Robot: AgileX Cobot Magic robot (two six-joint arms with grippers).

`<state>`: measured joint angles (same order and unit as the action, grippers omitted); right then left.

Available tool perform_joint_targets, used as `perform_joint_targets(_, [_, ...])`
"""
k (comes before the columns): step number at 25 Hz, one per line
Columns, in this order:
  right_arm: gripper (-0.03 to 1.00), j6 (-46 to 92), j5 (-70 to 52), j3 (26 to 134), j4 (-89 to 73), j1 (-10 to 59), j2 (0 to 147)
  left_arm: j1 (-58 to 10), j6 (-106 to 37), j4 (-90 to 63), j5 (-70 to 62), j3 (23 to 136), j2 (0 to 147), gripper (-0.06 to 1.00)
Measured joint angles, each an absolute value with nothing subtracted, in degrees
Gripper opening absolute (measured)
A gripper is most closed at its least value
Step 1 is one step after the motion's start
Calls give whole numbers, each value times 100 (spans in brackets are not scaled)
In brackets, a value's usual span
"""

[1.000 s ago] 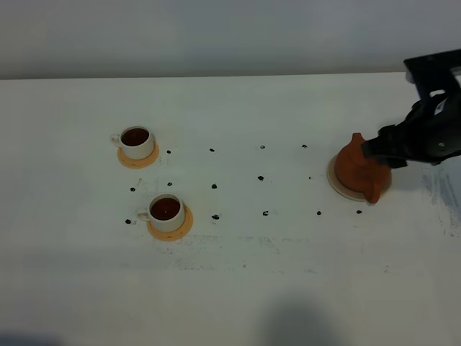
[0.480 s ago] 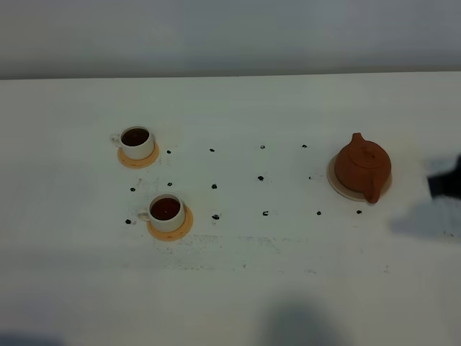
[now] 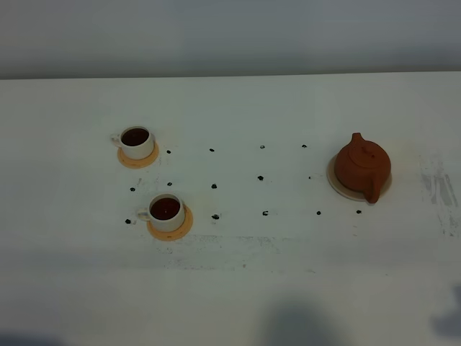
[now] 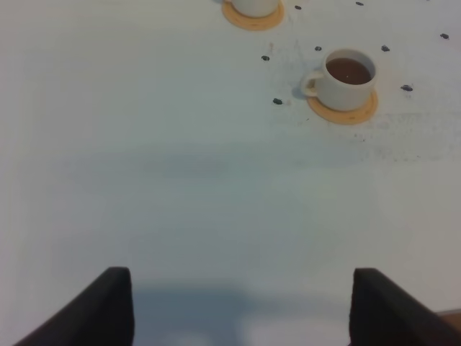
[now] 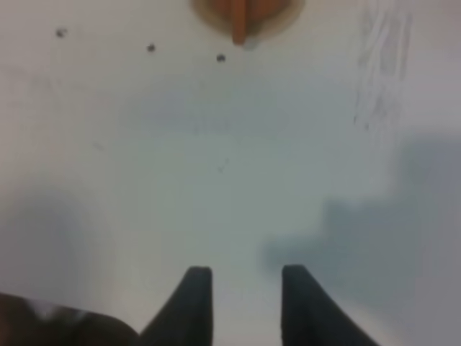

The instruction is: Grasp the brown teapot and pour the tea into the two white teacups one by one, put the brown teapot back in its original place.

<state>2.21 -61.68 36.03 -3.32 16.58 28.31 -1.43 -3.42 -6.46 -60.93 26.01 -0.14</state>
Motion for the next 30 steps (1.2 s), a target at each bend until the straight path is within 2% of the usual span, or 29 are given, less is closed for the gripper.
perform_joint_targets(5, [19, 538, -6086, 3173, -343, 1658, 2001, -143, -342, -646, -6093, 2601, -14, 60])
perform_joint_targets(10, [19, 595, -6574, 3145, -365, 1658, 1932, -143, -342, -646, -6093, 2601, -14, 60])
perform_joint_targets(17, [19, 582, -6516, 3138, -269, 1658, 1862, -143, -342, -646, -6093, 2601, -14, 60])
perform_joint_targets(30, [19, 572, -6383, 3003, -339, 487, 629, -143, -342, -646, -6093, 2601, -14, 60])
